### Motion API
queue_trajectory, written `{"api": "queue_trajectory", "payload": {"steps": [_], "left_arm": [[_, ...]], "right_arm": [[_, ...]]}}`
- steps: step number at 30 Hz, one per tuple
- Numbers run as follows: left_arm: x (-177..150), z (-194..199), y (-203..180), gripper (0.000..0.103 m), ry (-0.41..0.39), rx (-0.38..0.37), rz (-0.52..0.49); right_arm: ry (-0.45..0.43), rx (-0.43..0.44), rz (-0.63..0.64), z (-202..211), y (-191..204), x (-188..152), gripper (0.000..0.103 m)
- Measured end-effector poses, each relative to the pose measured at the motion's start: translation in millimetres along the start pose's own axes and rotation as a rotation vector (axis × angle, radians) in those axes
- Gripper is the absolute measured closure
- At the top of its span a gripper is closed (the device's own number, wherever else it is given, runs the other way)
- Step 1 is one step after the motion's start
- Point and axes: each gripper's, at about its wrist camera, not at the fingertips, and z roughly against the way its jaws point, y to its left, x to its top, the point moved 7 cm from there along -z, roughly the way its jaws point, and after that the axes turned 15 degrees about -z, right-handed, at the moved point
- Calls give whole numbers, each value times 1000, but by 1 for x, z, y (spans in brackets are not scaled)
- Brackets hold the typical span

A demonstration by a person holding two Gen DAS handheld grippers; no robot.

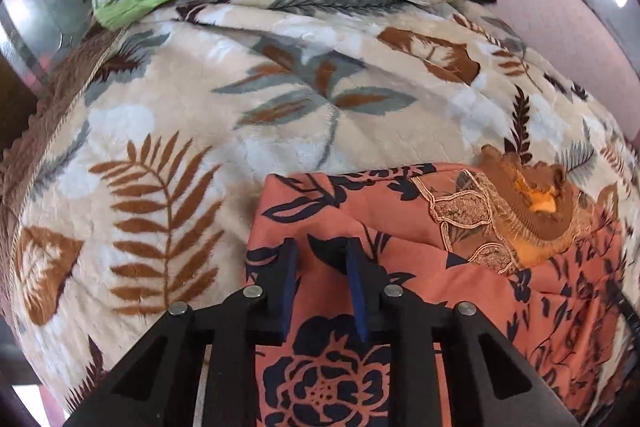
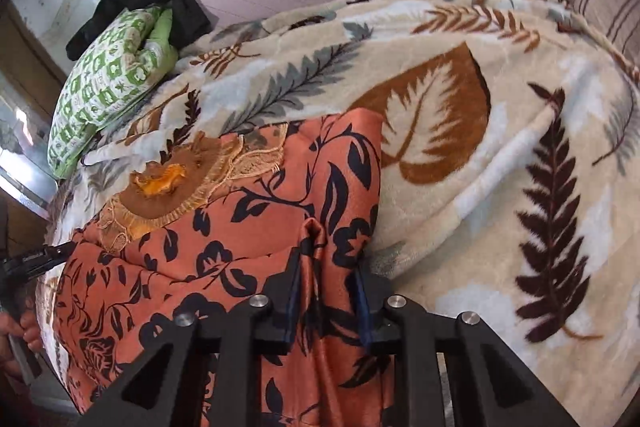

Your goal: Fold small clothes

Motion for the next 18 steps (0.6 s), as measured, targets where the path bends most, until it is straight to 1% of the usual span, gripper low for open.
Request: {"api": "queue_trajectory", "payload": {"steps": [3,6,9,10,12,13,15,16,18], "left_arm": [[-3,-3,2,87,-5,10,3],[-5,0,8,95,-46,16,26],[-8,8,12,98,-82,71,31],[-9,11,14,98,-93,94,33],[-12,16,17,99,-117,92,62],[-13,20,19,99,-132,85,80],[-15,28,22,99,-162,87,102],[-16,32,24,99,-176,90,115],[-17,36,24,99,-195,68,130]], "right_arm": [[-22,-4,13,11,1,3,80],[-26,14,22,22,1,3,81],[-25,28,14,26,4,5,81],[-10,31,8,25,2,5,81],[40,32,-11,18,-4,4,80],[70,43,-51,16,-12,5,80],[89,105,-158,17,-26,12,80],[81,127,-196,21,-30,16,79],[22,184,-234,35,-33,26,73]]}}
